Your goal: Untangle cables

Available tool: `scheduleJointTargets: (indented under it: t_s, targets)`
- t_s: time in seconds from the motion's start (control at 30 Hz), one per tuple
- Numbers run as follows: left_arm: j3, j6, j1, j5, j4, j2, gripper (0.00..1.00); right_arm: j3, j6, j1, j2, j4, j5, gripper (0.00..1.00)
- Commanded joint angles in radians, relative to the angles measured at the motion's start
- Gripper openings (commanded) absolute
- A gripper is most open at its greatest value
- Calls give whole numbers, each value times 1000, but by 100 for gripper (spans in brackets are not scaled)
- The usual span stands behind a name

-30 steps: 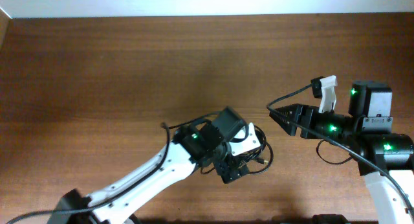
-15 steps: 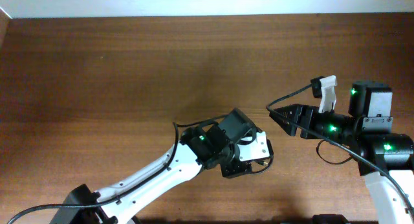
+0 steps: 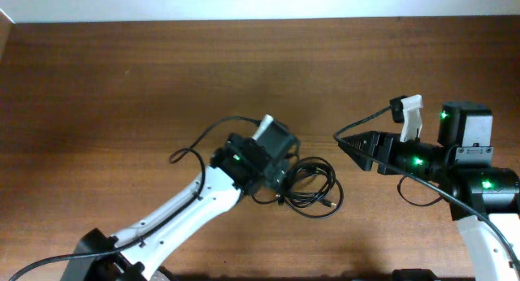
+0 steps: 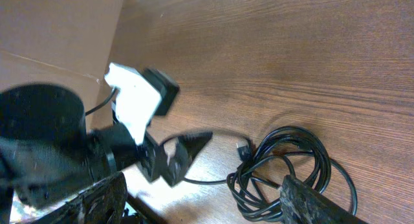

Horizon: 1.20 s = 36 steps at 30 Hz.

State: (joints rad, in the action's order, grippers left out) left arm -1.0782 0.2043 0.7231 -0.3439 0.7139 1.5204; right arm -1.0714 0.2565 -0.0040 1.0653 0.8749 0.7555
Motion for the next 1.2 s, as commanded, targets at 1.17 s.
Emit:
scheduleJointTargets:
  t_s: [1.17]
  targets:
    - [-5,-967,-119,932,91,28,99,-10,-18,-3,-3,-4,-13,74]
